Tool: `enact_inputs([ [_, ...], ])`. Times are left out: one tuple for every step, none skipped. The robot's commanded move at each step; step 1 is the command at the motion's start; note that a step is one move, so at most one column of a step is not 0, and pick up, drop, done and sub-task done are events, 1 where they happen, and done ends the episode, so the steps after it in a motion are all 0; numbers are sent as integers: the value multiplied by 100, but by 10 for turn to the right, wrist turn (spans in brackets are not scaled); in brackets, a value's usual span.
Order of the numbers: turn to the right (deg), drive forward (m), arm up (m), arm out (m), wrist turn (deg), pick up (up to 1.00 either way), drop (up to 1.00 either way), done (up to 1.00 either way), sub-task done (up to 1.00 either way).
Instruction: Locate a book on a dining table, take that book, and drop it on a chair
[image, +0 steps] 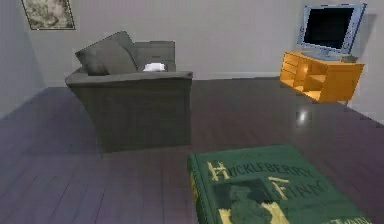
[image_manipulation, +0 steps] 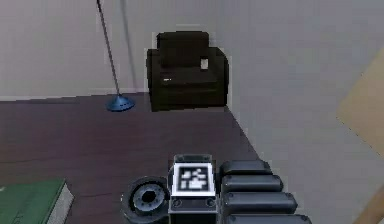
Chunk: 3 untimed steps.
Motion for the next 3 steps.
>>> enact_inputs([
  [-90, 0, 0, 0, 0, 0, 0, 0, 0],
  [0, 65, 0, 0, 0, 0, 0, 0, 0],
  [-390, 0, 0, 0, 0, 0, 0, 0, 0],
])
